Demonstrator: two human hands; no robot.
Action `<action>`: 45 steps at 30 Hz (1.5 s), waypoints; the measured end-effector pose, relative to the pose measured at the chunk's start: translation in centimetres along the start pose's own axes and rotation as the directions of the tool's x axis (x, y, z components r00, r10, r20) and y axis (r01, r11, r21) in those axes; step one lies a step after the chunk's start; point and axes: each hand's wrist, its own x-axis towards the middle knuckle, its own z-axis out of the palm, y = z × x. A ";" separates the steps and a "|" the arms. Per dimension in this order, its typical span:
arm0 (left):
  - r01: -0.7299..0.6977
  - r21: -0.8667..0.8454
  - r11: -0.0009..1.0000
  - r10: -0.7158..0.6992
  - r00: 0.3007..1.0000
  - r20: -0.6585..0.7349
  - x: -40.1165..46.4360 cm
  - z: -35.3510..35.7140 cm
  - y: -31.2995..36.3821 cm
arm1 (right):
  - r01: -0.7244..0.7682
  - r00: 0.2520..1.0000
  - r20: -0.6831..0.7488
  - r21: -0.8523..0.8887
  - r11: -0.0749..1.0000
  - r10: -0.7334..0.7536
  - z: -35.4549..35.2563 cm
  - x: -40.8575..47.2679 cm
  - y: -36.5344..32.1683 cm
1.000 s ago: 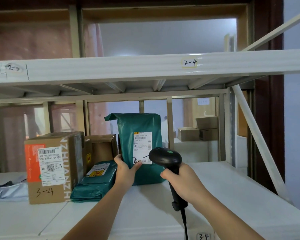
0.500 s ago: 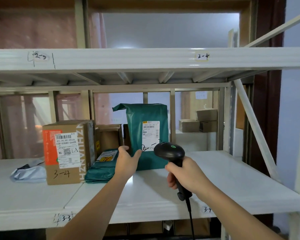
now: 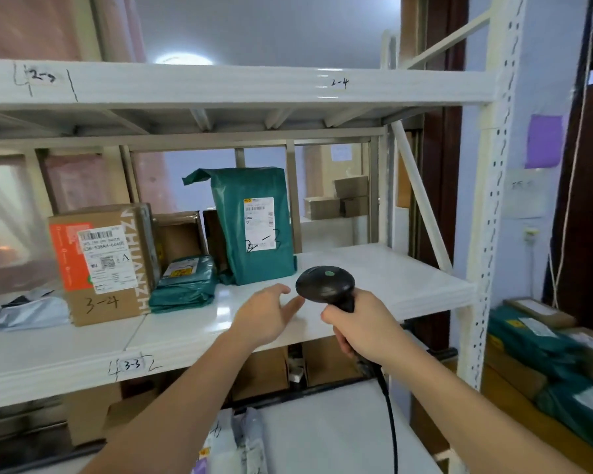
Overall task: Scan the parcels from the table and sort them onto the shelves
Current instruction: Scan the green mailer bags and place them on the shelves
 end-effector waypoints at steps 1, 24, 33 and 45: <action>-0.026 0.007 1.000 0.026 1.000 0.000 -0.2 0.7 1.1 | -0.003 1.000 -0.010 0.000 1.000 0.003 -0.9 -0.9 0.3; -0.360 -0.265 0.894 0.445 0.783 0.435 -6.2 31.1 33.2 | -0.405 0.804 -0.508 -0.085 0.911 0.310 -27.2 -25.0 16.6; -0.535 -0.147 0.832 0.525 0.674 0.520 -2.4 40.1 39.1 | -0.489 0.727 -0.531 0.045 0.871 0.435 -32.0 -23.1 23.7; -0.539 -0.126 0.833 0.489 0.608 0.626 6.9 51.8 44.7 | -0.531 0.639 -0.547 0.194 0.825 0.540 -40.3 -15.4 34.5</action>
